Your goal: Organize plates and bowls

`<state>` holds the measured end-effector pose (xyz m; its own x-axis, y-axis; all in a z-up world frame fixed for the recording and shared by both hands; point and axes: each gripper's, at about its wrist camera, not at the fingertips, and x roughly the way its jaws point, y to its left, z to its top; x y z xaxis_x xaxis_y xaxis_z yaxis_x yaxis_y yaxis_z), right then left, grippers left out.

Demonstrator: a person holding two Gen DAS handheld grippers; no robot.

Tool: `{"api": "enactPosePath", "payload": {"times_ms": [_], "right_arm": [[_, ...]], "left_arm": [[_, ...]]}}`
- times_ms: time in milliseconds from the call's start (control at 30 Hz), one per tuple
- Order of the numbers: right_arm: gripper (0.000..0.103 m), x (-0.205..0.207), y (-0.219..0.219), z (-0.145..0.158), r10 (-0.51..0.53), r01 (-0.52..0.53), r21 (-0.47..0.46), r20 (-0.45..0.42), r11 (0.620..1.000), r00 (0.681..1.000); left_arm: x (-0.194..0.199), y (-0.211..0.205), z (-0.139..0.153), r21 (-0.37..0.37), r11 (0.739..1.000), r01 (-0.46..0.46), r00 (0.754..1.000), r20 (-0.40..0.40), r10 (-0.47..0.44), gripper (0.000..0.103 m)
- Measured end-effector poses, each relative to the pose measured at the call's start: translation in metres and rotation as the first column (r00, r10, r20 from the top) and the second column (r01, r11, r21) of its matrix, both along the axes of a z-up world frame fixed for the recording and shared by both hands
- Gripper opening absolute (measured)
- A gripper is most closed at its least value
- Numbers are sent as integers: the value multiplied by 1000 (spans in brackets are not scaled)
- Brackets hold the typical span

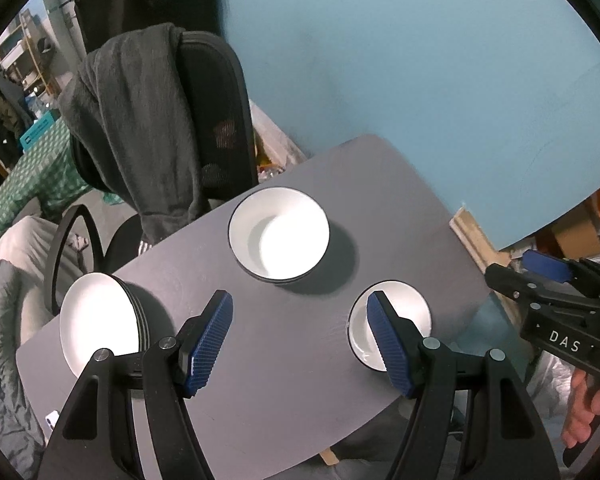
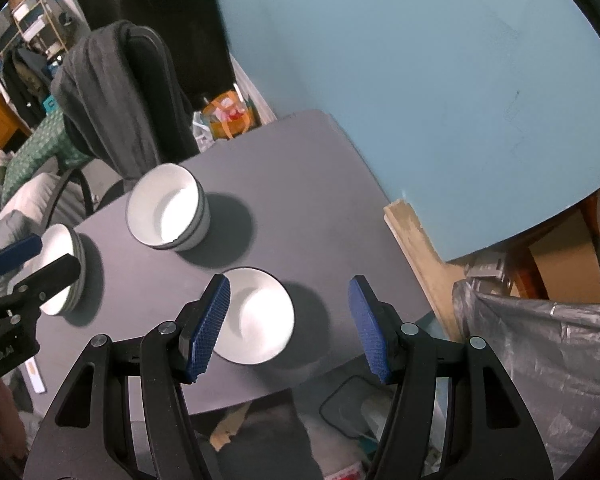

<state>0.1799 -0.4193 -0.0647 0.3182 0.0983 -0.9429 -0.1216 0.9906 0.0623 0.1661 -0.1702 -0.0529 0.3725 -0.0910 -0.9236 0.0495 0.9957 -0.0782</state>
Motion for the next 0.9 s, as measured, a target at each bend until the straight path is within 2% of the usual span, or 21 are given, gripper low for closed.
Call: {"api": "enactPosePath", "payload": {"times_ms": [300, 533, 900], "right_arm": [[61, 10, -8, -50, 21, -23, -19, -73, 1000, 997], [61, 14, -12, -95, 40, -46, -41, -124, 998, 991], [61, 19, -8, -150, 59, -66, -29, -198, 997, 978]], "left_arm": [[8, -11, -45, 72, 997, -8, 997, -79, 14, 71], [11, -24, -86, 119, 993, 29, 991, -135, -13, 71], [15, -41, -141, 139, 987, 76, 975, -217, -45, 70]]}}
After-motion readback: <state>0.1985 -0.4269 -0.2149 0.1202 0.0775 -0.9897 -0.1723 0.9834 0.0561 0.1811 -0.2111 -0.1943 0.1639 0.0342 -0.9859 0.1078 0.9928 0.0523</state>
